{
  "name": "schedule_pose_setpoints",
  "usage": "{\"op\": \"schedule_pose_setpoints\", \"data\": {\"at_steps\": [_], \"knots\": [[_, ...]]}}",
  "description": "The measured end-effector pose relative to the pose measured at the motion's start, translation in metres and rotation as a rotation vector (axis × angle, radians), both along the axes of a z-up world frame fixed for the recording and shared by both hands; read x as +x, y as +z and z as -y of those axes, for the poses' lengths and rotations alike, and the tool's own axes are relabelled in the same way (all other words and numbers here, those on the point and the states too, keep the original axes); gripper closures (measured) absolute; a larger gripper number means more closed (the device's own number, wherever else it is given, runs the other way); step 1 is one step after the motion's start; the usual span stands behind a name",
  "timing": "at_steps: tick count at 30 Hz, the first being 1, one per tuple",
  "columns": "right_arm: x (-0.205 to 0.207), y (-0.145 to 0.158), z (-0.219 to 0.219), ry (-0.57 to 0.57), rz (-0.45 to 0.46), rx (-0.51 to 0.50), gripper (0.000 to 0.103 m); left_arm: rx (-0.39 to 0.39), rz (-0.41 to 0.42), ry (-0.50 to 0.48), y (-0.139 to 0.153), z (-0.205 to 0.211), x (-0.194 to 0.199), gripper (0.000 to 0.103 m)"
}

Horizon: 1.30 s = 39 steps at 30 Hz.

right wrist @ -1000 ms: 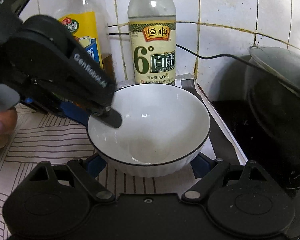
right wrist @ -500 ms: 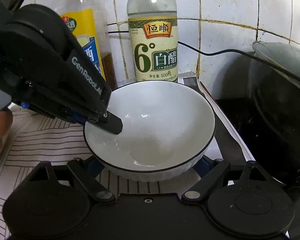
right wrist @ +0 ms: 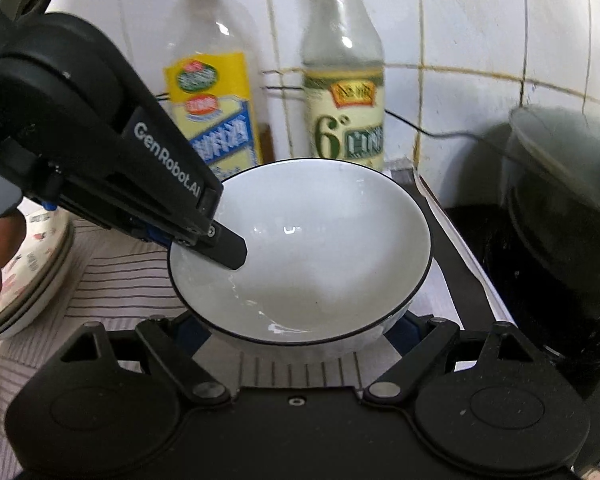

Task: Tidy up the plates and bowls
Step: 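Lift the last white bowl and carry it toward the bowl stack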

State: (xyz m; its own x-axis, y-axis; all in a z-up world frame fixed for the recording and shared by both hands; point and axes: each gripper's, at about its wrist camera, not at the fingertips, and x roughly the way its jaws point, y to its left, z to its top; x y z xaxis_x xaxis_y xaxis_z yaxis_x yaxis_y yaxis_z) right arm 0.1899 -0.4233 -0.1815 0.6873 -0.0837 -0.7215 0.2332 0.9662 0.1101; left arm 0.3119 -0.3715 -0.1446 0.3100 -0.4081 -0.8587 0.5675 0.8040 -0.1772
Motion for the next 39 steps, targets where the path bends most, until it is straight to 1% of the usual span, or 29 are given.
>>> {"op": "schedule_pose_setpoints", "data": {"at_steps": [2, 6, 11, 19, 27, 30, 36, 39], "knots": [[-0.003, 0.008, -0.006, 0.014, 0.008, -0.008, 0.011, -0.002, -0.002, 0.011, 0.014, -0.012, -0.006, 0.095], [-0.012, 0.024, -0.019, 0.030, 0.027, 0.003, 0.011, -0.005, -0.015, 0.025, 0.029, -0.027, -0.015, 0.095], [-0.026, 0.046, -0.039, 0.064, 0.052, -0.011, 0.011, 0.000, -0.006, 0.040, 0.047, -0.049, -0.029, 0.095], [-0.046, 0.079, -0.080, 0.138, 0.068, -0.034, 0.012, -0.001, -0.008, 0.094, 0.073, -0.106, -0.057, 0.095], [-0.065, 0.100, -0.129, 0.237, 0.080, -0.031, 0.012, 0.034, 0.009, 0.158, 0.083, -0.162, -0.092, 0.095], [-0.072, 0.103, -0.144, 0.268, 0.078, -0.023, 0.012, 0.043, 0.003, 0.188, 0.085, -0.181, -0.102, 0.095], [-0.083, 0.109, -0.175, 0.356, 0.068, -0.036, 0.012, 0.029, -0.008, 0.243, 0.088, -0.218, -0.119, 0.095], [-0.087, 0.111, -0.189, 0.404, 0.061, -0.032, 0.012, 0.042, -0.007, 0.266, 0.086, -0.235, -0.124, 0.095]]}}
